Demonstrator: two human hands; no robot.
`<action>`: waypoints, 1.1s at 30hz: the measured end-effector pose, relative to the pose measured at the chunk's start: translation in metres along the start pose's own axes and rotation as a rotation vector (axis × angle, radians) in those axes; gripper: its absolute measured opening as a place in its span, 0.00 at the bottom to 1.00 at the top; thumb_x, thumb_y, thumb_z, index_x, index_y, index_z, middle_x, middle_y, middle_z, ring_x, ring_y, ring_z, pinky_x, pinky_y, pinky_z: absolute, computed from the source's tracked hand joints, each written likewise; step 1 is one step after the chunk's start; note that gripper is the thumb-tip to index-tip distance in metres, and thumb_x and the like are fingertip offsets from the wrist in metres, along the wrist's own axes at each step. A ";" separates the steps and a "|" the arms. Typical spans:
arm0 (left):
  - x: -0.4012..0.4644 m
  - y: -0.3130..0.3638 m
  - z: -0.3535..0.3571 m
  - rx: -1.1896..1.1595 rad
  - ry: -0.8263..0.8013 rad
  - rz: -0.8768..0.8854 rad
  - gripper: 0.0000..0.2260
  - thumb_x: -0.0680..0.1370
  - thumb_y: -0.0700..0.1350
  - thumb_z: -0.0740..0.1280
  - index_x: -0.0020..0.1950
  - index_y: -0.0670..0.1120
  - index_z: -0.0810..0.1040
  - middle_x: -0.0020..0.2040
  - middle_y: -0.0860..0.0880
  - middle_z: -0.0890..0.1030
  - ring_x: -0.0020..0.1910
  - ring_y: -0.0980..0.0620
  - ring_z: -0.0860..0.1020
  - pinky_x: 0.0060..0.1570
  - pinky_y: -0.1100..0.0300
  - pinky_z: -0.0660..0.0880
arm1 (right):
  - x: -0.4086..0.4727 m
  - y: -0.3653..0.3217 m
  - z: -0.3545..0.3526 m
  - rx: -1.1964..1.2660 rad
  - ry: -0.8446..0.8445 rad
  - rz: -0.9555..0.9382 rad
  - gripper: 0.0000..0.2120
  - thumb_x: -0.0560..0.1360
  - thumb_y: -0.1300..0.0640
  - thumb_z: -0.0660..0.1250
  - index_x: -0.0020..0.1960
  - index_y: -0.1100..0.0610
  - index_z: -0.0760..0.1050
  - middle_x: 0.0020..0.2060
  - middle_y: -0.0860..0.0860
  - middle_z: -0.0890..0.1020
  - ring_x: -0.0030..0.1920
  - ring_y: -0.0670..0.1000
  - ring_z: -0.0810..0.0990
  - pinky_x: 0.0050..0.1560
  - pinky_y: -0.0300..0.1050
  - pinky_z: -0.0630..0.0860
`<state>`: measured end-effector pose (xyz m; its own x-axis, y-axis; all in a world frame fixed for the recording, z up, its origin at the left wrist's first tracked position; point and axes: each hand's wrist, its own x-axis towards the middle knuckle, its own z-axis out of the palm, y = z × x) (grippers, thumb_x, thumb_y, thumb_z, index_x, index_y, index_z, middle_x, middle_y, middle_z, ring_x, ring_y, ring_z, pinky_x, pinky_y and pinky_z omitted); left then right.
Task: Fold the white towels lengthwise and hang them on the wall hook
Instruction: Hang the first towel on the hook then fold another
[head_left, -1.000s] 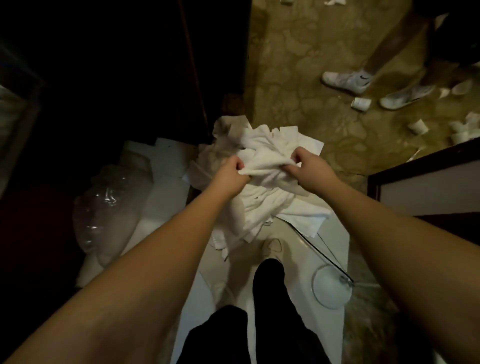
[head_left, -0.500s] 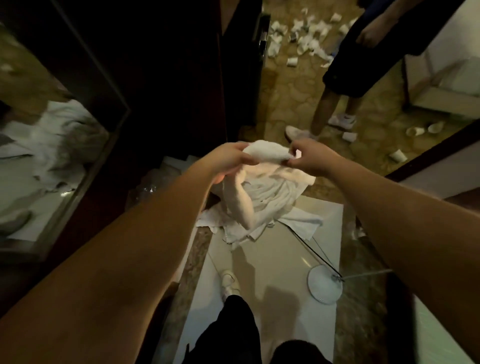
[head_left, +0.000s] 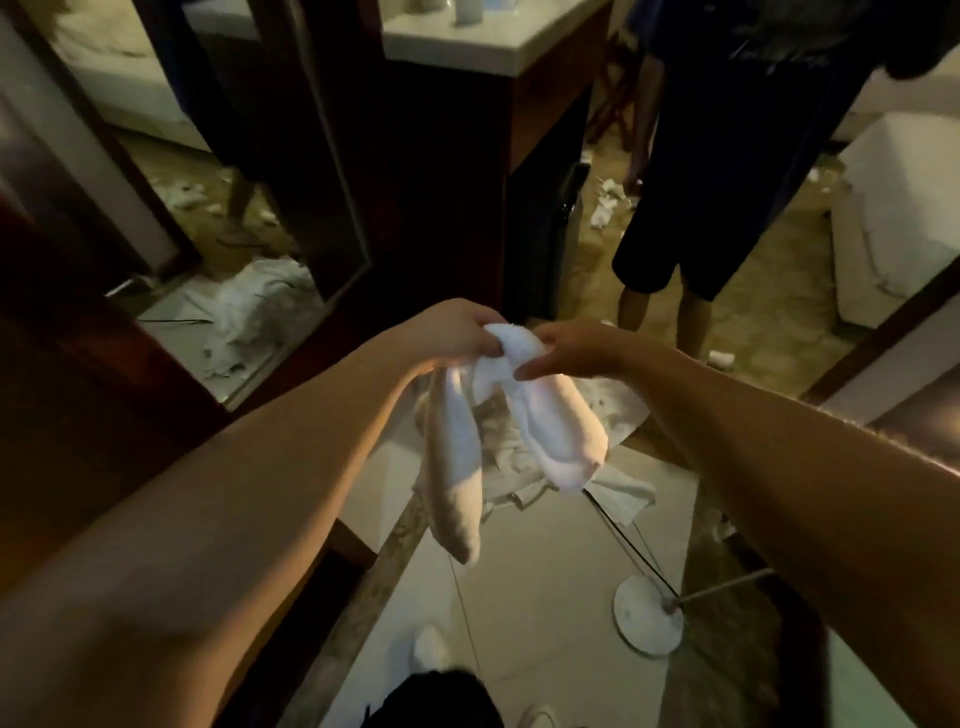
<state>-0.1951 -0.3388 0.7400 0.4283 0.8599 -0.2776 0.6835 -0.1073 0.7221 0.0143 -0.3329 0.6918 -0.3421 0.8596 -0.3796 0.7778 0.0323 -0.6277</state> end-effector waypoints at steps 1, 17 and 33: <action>-0.020 0.003 -0.006 0.002 0.023 0.001 0.11 0.75 0.41 0.70 0.56 0.51 0.84 0.48 0.50 0.85 0.50 0.51 0.83 0.55 0.51 0.80 | -0.011 -0.012 0.002 -0.010 -0.009 -0.015 0.26 0.72 0.42 0.75 0.67 0.48 0.76 0.56 0.46 0.80 0.57 0.48 0.78 0.50 0.40 0.72; -0.336 -0.072 -0.025 -0.438 0.160 -0.099 0.12 0.75 0.37 0.72 0.55 0.49 0.84 0.51 0.45 0.86 0.50 0.48 0.84 0.52 0.55 0.80 | -0.156 -0.198 0.139 -0.328 0.112 -0.125 0.15 0.65 0.33 0.68 0.43 0.42 0.79 0.44 0.45 0.84 0.43 0.46 0.81 0.42 0.44 0.74; -0.597 -0.088 -0.035 -0.660 0.432 -0.056 0.05 0.73 0.47 0.74 0.39 0.57 0.84 0.42 0.53 0.85 0.46 0.50 0.83 0.45 0.53 0.76 | -0.312 -0.422 0.261 -0.211 0.127 -0.570 0.15 0.73 0.51 0.74 0.59 0.46 0.77 0.50 0.44 0.81 0.51 0.46 0.80 0.48 0.44 0.78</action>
<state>-0.5317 -0.8256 0.8648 0.0440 0.9875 -0.1513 0.1472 0.1434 0.9787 -0.3451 -0.7483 0.8976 -0.6787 0.7312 0.0680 0.5832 0.5930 -0.5552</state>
